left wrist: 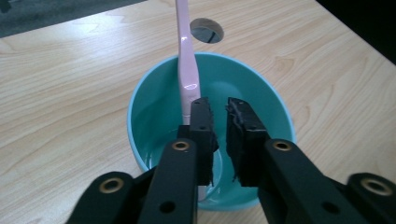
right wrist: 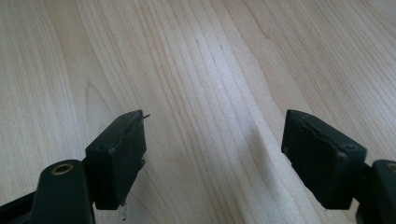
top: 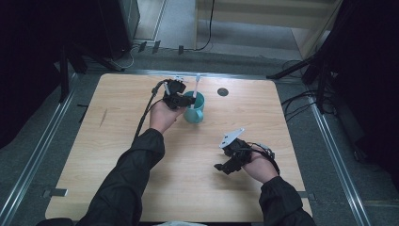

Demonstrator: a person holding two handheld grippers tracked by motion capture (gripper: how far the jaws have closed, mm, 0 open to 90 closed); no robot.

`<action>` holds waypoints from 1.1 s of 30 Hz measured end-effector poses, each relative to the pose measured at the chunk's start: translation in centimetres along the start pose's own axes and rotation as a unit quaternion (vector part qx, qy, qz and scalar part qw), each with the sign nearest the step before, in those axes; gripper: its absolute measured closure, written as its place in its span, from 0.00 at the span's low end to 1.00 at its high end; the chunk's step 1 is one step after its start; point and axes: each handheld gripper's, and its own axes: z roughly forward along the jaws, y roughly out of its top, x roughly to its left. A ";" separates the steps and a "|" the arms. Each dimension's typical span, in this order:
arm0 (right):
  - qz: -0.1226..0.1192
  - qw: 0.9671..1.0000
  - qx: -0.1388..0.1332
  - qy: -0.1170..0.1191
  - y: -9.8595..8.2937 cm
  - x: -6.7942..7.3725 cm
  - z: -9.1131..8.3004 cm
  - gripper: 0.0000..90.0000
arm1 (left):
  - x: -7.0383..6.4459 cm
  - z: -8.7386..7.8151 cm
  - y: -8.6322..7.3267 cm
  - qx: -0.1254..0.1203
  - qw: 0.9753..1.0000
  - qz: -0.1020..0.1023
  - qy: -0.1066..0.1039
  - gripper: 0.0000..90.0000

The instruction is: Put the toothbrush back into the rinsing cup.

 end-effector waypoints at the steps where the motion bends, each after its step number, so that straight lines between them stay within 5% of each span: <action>1: 0.000 1.000 0.000 0.000 0.0 0.0 0.0 0.24 | 0.0 -0.1 0.0 0.003 1.000 0.002 0.002 0.84; 20: -0.001 1.000 0.001 -0.003 -0.1 0.1 -0.1 0.24 | -0.8 -5.1 -0.6 0.048 0.998 0.024 -0.019 0.54; 33: 0.003 1.000 0.001 -0.005 -0.3 0.1 -0.2 0.24 | -0.5 -7.9 -3.1 0.074 0.997 0.023 -0.027 0.49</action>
